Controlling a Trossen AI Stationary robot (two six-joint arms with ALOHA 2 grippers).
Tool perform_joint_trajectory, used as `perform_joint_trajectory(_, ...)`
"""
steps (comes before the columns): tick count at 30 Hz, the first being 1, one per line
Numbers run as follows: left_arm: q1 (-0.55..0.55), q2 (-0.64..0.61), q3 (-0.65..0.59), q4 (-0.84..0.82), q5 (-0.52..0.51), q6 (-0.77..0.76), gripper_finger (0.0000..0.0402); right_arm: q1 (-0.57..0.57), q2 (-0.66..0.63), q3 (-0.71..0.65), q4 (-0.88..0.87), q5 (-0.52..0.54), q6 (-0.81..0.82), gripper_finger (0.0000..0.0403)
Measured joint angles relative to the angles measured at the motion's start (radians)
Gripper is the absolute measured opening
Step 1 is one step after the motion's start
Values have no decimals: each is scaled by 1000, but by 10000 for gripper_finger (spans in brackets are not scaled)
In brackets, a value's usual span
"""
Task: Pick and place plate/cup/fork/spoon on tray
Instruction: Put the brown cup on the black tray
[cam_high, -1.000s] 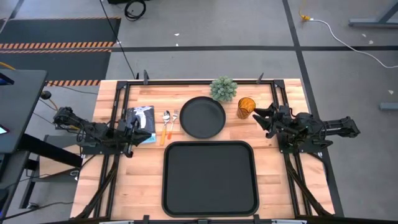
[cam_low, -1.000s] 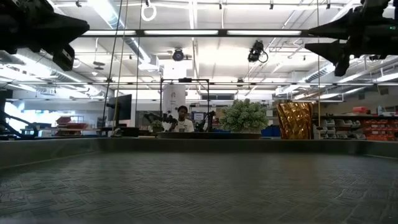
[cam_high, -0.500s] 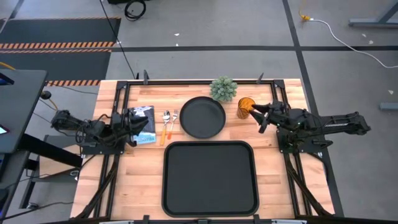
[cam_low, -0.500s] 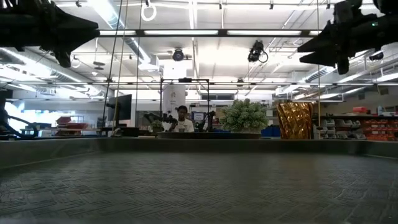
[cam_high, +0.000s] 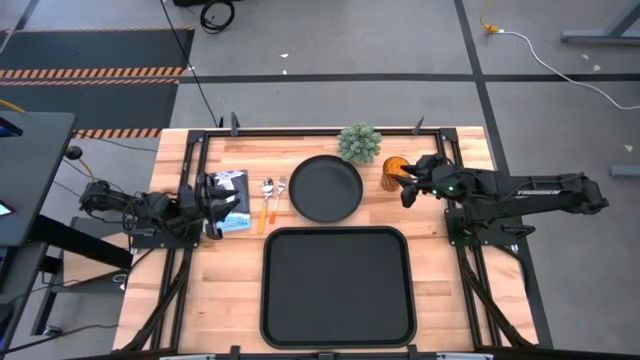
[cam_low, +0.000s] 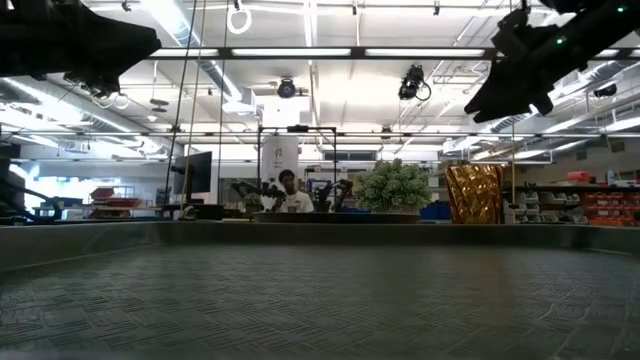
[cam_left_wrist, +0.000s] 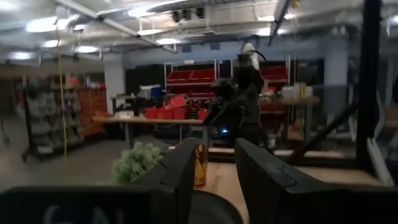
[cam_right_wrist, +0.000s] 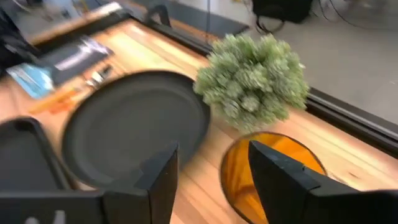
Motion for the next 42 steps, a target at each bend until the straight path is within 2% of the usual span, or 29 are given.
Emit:
perform_joint_trajectory(4, 0, 0, 0, 1, 15, 72, 122, -44, 65, 57, -98, -38, -19, 230)
perform_joint_trajectory(9, 0, 0, 0, 1, 17, 53, 121, -106, 173, 130, -156, -193, -116, 250)
perform_joint_trajectory(13, 0, 0, 0, 28, 17, 35, 121, -167, 283, 226, -231, -281, -187, 241)
perform_joint_trajectory(18, 1, 0, 0, 77, 16, 34, 121, -229, 429, 359, -353, -328, -260, 219)
perform_joint_trajectory(24, 1, 0, 0, 94, -11, -19, 121, -260, 542, 438, -425, -393, -284, 204)
perform_joint_trajectory(31, 1, 0, 0, 91, -82, -44, 121, -266, 652, 514, -561, -384, -246, 199)
perform_joint_trajectory(36, 1, 0, 0, 91, -86, -44, 121, -267, 722, 571, -635, -359, -243, 199)
perform_joint_trajectory(42, 1, 0, 0, 91, -86, -44, 121, -267, 796, 607, -679, -359, -314, 196)
